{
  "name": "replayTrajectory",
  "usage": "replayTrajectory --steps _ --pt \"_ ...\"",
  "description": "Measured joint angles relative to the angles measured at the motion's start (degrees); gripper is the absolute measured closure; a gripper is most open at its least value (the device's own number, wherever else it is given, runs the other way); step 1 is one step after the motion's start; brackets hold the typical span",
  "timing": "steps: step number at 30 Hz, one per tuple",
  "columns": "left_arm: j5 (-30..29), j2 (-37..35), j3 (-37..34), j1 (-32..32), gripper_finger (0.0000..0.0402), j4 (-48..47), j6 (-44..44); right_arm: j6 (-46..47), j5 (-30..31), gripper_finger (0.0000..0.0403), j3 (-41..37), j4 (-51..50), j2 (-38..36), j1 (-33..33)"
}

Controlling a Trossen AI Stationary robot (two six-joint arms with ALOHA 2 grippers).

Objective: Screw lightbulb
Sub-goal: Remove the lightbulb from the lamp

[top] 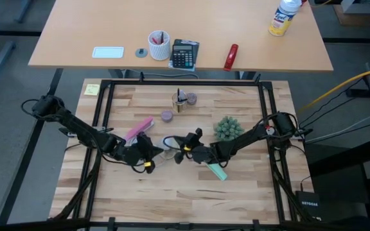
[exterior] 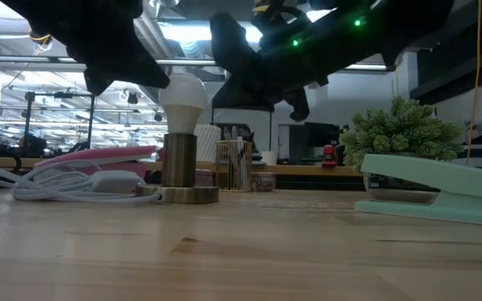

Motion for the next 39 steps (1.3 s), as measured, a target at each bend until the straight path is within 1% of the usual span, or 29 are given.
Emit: replayTrajectory --steps 3,6,12,15,19,22,25,29,35,39 --pt "-0.5 0.0 0.0 -0.47 0.04 1.38 0.3 -0.22 0.6 0.0389 0.0 0.13 -0.26 0.02" --pt "-1.19 -0.48 0.0 -0.98 0.04 3.94 2.38 -1.38 0.46 0.0389 0.0 0.0 -0.93 0.26" --pt "-7.55 -3.89 0.0 -1.19 0.04 6.92 6.89 -4.52 0.16 0.0389 0.0 0.04 -5.2 1.44" --pt "-10.92 -6.05 0.0 -1.05 0.04 6.77 8.95 -6.1 -1.15 0.0389 0.02 0.1 -7.63 2.9" --pt "-14.52 -7.28 0.0 0.42 0.04 6.63 11.41 -6.23 -2.77 0.0389 0.09 1.69 -8.44 4.84" --pt "-14.6 -6.86 0.0 2.16 0.04 5.7 12.32 -5.7 -2.74 0.0389 0.11 2.36 -7.65 5.98" --pt "-14.33 -5.69 0.0 4.23 0.04 2.49 10.22 -4.55 -2.35 0.0389 0.11 3.21 -5.4 6.44" --pt "-11.84 -4.1 0.0 6.46 0.04 -1.16 6.24 -4.07 -2.69 0.0389 0.17 6.53 -2.51 5.88" --pt "-6.62 -1.69 -0.04 7.66 0.04 -1.58 5.67 -3.51 -3.13 0.0389 0.48 7.65 0.12 4.64" --pt "-5.49 -0.65 -0.04 7.38 0.04 -1.44 5.34 -2.4 -4.68 0.0389 0.46 7.32 1.06 3.91"
